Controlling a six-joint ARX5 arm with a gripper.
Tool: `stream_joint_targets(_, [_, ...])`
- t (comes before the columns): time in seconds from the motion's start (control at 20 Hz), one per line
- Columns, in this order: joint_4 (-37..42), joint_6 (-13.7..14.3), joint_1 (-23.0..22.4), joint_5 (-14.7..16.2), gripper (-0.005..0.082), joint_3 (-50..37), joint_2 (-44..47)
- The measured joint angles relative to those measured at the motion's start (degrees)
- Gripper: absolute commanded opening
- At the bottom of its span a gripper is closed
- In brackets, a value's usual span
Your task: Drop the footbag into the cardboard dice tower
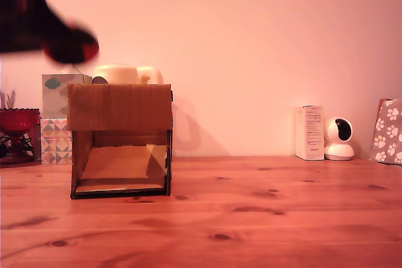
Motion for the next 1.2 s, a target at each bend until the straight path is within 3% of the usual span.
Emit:
stream_joint_targets(0.15, [-0.1, 0.7, 0.0, -0.6, 0.0202, 3.3, 3.2])
stream_joint_targets(0.35, [-1.5, 1.6, 0.0, -0.6, 0.0202, 15.7, 11.8])
stream_joint_targets(0.75, [-16.9, 3.7, 0.5, -2.1, 0.0202, 38.9, 33.6])
stream_joint_targets(1.1, [-22.1, 3.7, 2.1, -2.1, 0.0212, 43.5, 39.1])
stream_joint_targets(1.15, [-21.9, 3.8, 2.3, -2.1, 0.0288, 43.5, 39.1])
stream_joint_targets(1.2, [-21.9, 5.2, 2.3, -2.1, 0.0442, 43.5, 39.1])
